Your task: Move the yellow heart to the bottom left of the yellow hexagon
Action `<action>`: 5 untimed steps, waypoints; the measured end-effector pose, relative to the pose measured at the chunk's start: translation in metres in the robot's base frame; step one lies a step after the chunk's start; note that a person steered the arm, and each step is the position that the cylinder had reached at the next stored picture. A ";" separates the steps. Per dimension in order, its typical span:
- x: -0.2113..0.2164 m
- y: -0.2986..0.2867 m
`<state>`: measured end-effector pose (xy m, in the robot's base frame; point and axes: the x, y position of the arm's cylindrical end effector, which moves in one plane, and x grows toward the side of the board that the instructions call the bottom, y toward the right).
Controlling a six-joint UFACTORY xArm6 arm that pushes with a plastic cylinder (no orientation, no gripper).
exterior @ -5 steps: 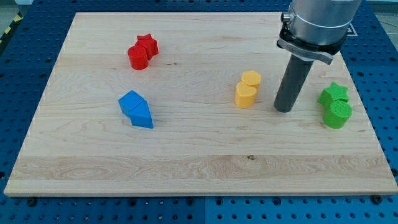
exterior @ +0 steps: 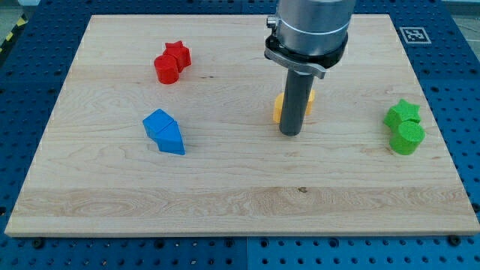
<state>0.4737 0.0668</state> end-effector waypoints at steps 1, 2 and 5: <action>-0.002 -0.015; -0.010 -0.026; 0.021 0.013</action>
<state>0.4944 0.0802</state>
